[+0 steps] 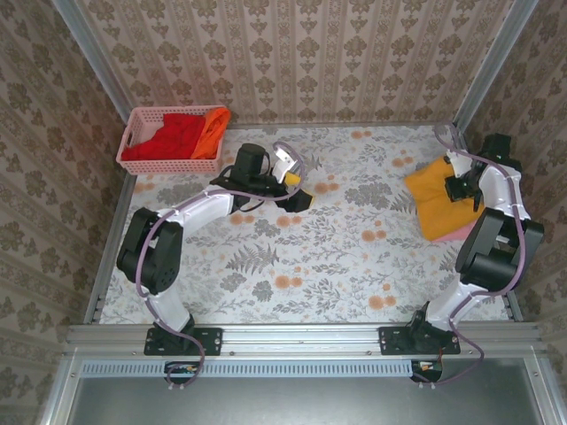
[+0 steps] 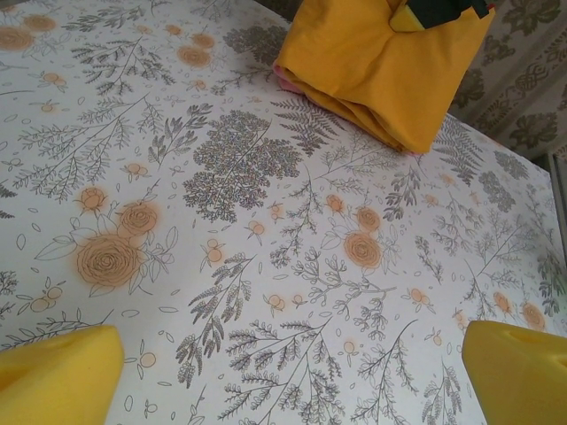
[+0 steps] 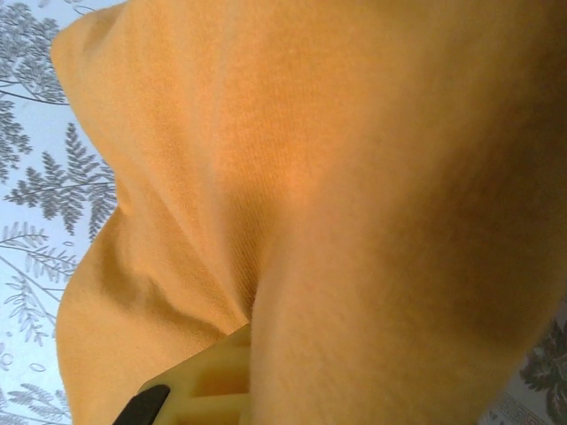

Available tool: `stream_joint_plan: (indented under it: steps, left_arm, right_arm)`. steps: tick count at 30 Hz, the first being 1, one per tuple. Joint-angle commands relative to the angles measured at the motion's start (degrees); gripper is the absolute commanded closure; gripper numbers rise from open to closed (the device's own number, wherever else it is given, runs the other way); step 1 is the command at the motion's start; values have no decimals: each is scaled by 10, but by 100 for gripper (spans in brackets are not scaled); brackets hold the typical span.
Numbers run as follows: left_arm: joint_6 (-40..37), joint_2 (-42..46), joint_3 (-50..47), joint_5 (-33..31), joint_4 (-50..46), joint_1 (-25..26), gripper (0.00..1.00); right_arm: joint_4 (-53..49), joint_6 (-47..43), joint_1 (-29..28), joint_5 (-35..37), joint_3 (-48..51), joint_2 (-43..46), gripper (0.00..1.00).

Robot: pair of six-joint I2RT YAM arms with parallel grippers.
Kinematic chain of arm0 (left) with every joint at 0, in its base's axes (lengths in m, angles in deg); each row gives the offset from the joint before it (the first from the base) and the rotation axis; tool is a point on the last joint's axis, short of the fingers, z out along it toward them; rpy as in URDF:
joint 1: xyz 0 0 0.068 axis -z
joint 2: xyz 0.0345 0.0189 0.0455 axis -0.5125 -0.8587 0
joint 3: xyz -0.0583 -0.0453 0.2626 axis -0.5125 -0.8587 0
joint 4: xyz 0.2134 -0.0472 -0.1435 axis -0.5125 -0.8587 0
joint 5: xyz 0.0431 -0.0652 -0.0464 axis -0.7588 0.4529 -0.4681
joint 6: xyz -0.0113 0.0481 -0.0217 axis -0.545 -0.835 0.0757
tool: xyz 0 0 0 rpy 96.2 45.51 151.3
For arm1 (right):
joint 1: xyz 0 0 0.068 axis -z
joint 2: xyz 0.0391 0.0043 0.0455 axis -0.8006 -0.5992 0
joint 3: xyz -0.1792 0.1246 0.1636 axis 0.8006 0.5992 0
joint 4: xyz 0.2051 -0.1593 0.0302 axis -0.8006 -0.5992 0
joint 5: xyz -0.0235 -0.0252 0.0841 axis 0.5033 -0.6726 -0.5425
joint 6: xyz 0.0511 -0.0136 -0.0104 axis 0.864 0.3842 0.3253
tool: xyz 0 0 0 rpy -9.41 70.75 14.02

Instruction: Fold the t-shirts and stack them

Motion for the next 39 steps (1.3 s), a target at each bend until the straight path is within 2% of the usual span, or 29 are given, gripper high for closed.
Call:
stream_joint_plan:
  steps: [1,6,8,12,14,18,24,28,33,36,39]
  left_arm:
    - [8,-7,12,21,3,-3,0]
    - [9,-12,15,24,3,-5,0]
    - [10,-13,16,27,3,-5,0]
    - [11,-14,17,33,1,-8,0]
    - [12,-15,20,33,-1,-9,0]
    - [13,-23,29,43,-1,-11,0]
    - [15,-38,45,56,2,-13,0]
    - [18,-41,46,59,9,-13,0]
    - [32,-24,22,60,35,-26,0]
    - [42,-2,-6,51,66,-41,0]
    - [62,27,-45,36,105,-61,0]
  right_arm:
    - [13,-10,12,25,-18,-12,100]
    - [27,-4,22,47,-18,-32,99]
    - [40,0,22,67,-17,-44,78]
    - [49,8,22,84,-23,-41,19]
    - [54,13,21,84,-22,-25,7]
    - [57,17,9,92,-5,16,0]
    - [71,33,-39,90,49,61,0]
    - [83,74,-58,55,73,38,0]
    - [93,147,-37,34,70,-18,0]
    - [71,159,-33,25,52,-58,0]
    - [84,168,-40,12,59,-40,0]
